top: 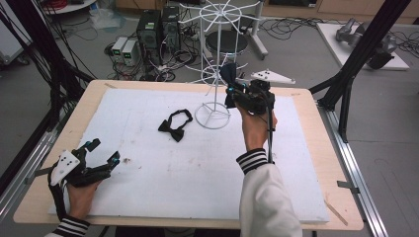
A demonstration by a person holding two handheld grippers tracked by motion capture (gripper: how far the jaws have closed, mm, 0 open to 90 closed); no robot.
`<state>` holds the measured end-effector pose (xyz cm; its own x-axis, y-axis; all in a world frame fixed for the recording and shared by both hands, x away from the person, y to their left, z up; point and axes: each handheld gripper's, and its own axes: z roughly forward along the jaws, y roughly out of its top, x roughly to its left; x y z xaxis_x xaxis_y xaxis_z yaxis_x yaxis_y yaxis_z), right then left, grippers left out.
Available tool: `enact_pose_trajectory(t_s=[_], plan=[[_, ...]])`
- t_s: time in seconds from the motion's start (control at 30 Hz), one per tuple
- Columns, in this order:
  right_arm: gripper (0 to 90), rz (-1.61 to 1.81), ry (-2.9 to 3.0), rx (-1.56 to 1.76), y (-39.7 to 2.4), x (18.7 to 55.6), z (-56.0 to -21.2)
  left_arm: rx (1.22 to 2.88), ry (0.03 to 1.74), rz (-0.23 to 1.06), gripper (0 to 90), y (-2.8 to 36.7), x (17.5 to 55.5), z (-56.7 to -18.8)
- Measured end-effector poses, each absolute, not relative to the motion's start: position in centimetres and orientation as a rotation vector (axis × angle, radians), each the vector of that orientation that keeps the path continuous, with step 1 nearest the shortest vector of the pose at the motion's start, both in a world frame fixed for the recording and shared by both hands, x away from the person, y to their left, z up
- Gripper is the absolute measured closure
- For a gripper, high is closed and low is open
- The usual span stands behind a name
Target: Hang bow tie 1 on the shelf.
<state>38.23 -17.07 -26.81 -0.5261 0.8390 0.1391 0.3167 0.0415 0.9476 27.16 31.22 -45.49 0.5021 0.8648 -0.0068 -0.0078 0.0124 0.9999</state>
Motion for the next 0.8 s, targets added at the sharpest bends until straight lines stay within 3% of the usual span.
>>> enact_pose_trajectory(t_s=[0.8], plan=[[74.5,1.461,1.908,1.100,-16.53,39.16,-27.19,1.397,0.811,0.814,13.8,31.21,27.16,-45.50]])
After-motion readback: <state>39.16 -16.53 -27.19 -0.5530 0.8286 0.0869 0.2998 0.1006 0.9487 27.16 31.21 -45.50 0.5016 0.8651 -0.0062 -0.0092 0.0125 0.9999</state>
